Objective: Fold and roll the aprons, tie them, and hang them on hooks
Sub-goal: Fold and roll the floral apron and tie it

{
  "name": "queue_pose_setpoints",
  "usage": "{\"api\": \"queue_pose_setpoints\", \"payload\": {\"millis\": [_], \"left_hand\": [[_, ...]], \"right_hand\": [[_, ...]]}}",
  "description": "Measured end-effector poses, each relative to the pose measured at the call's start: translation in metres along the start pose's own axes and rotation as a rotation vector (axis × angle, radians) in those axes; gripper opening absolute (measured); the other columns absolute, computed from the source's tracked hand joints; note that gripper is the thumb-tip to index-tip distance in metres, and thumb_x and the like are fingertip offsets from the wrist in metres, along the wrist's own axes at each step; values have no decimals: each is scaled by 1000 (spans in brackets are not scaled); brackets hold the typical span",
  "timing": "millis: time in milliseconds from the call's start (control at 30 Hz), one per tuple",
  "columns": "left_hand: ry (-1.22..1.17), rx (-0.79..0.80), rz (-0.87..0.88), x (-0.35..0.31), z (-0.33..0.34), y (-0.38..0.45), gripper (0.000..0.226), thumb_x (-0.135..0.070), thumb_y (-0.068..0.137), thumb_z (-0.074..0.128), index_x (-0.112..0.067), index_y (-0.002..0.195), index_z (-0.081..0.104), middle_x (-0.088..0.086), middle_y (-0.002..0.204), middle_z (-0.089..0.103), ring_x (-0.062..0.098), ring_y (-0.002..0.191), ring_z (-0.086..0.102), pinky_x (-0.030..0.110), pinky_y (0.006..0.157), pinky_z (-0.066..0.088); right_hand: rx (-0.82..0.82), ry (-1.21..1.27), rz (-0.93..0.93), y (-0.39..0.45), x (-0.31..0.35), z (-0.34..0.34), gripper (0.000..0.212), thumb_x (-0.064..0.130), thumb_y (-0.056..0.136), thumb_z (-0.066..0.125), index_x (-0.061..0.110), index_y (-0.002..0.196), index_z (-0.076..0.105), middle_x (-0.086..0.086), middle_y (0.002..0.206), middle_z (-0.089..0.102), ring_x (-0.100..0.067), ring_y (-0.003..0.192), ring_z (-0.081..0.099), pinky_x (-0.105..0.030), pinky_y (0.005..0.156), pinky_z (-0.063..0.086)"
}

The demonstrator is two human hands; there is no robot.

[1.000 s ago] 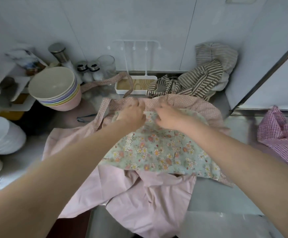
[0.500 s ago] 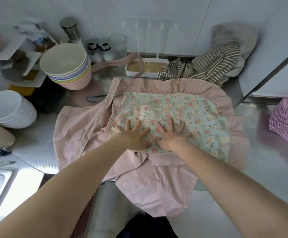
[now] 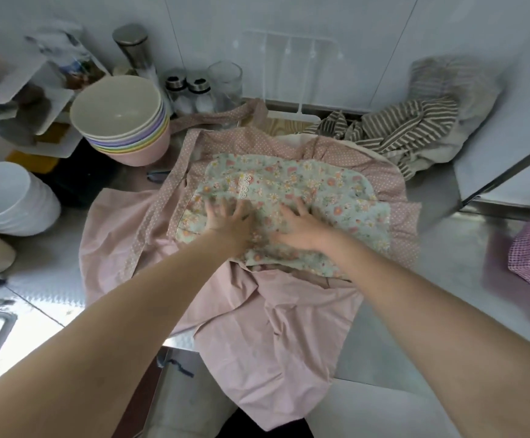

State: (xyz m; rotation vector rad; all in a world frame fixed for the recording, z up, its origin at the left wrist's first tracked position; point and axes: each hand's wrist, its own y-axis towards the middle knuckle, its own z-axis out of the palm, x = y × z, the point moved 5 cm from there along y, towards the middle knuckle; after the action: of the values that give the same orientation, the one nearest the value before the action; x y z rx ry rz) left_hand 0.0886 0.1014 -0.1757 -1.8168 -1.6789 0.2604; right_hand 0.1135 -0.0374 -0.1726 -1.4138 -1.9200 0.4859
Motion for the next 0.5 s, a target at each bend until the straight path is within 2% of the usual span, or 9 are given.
{"api": "queue_pose_setpoints", "payload": {"millis": [67,133,167,233,333,433,500], "left_hand": [[11,-115,135,-14,-11,-11,62,-38,94,46,-24,149,19,4,156,1,40,140,11,61,112,12],[-102,-106,253,-23,-15,-24,70,-50,90,45,-19,148,19,6,152,13,36,135,24,54,109,24],[-140,-72,278,-24,-12,-28,77,-53,87,48,-17,148,17,7,152,13,36,135,23,53,108,25],[-102,-21,268,-20,-4,-33,87,-54,84,53,-18,149,8,7,154,4,35,140,12,55,110,18],[-47,21,147,-8,13,-32,91,-49,86,54,-18,150,-3,9,156,-11,39,143,-3,58,112,13],[-94,38,91,0,18,-29,81,-38,93,50,-23,150,-6,3,157,-13,37,144,-1,57,112,15],[-95,45,103,4,15,-29,74,-34,95,47,-25,150,-2,0,158,-8,31,144,5,57,113,14]], "right_hand": [[69,-116,-18,-12,-5,-6,90,54,84,57,36,149,-3,0,155,-25,-36,141,-21,-61,114,2],[137,-212,-23,-24,-8,-4,104,53,77,66,36,149,-6,-2,154,-26,-35,140,-24,-62,113,2],[166,-262,-20,-29,-8,1,108,48,76,69,34,149,-9,-3,153,-29,-36,139,-25,-62,113,2],[193,-380,-8,-36,-11,15,107,33,81,66,29,147,-19,-6,149,-36,-40,138,-26,-61,113,5],[132,-503,4,-35,-14,38,97,13,89,53,25,144,-26,-10,146,-41,-45,138,-21,-62,112,12],[79,-537,18,-32,-15,43,91,8,94,47,26,144,-26,-9,148,-38,-44,139,-19,-61,112,15],[61,-496,-8,-33,-14,36,84,2,94,43,26,148,-16,-5,153,-29,-41,142,-10,-56,114,19]]}}
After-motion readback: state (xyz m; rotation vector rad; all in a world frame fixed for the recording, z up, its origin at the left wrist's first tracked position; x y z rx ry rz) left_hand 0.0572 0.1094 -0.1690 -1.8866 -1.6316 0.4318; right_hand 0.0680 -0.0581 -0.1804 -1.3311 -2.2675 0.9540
